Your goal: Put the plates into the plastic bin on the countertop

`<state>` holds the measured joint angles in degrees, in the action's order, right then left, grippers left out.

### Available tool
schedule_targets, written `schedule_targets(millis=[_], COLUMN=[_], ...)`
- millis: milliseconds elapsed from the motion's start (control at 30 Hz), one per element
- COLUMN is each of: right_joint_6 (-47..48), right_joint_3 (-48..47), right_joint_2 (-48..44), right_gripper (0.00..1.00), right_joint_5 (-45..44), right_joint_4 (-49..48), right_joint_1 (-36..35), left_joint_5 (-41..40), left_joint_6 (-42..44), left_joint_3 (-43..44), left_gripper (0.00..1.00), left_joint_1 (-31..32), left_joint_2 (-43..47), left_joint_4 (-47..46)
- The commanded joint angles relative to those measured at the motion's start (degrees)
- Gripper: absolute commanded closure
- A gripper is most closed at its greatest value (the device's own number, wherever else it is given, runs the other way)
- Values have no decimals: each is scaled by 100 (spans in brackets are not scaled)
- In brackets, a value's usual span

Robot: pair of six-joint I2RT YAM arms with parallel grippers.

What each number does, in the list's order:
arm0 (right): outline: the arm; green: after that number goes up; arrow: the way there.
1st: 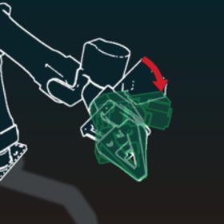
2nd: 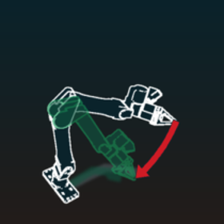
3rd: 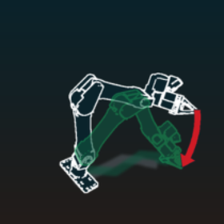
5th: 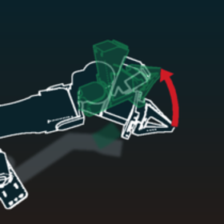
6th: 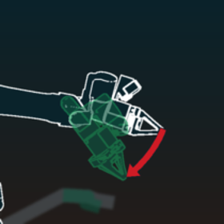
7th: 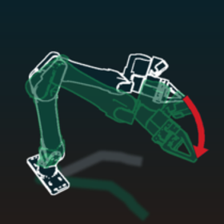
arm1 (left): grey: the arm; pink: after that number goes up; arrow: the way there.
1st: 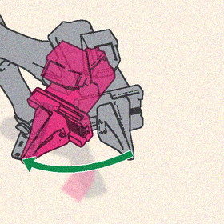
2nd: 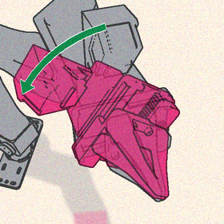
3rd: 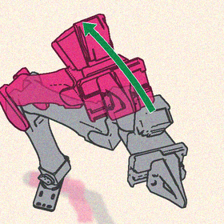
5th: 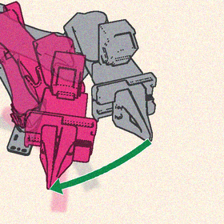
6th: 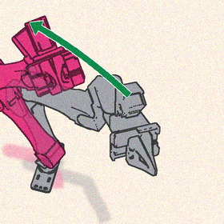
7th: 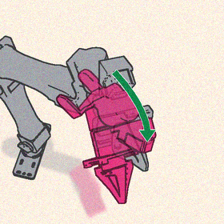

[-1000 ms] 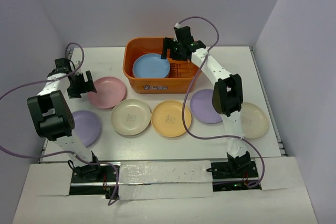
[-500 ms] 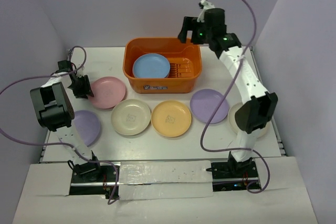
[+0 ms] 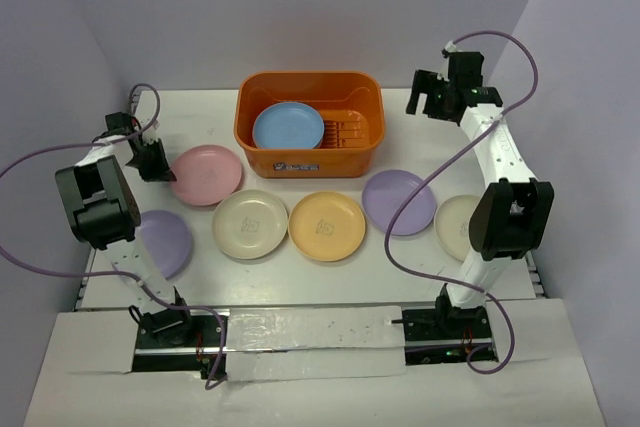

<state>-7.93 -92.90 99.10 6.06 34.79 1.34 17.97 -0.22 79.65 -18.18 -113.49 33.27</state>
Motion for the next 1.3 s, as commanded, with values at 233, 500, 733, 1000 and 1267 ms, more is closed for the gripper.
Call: schedule_targets(millis=[233, 500, 733, 1000, 1267], right_joint_6=[364, 574, 1030, 1595, 1584], right_joint_3=[870, 1437, 1811, 2192, 2444], right_joint_2=[-881, -1236, -1723, -2211, -2245], right_gripper=[0, 0, 0, 4, 4], right_joint_5=[-49, -78, 641, 799, 432], right_joint_4=[-36, 62, 156, 150, 72], right_joint_1=[838, 1299, 1319, 376, -63], left_joint_5=[484, 865, 226, -360, -822], left_joint_6=[-606, -1490, -1327, -828, -515], left_joint_3=[1578, 2392, 3495, 4233, 4164], left_gripper=[100, 100, 100, 100, 100], left_joint_1=[-935, -583, 1068, 2342, 2882], left_joint_2=[911, 1480, 1129, 42, -551], left_joint_4=[361, -199, -181, 195, 224])
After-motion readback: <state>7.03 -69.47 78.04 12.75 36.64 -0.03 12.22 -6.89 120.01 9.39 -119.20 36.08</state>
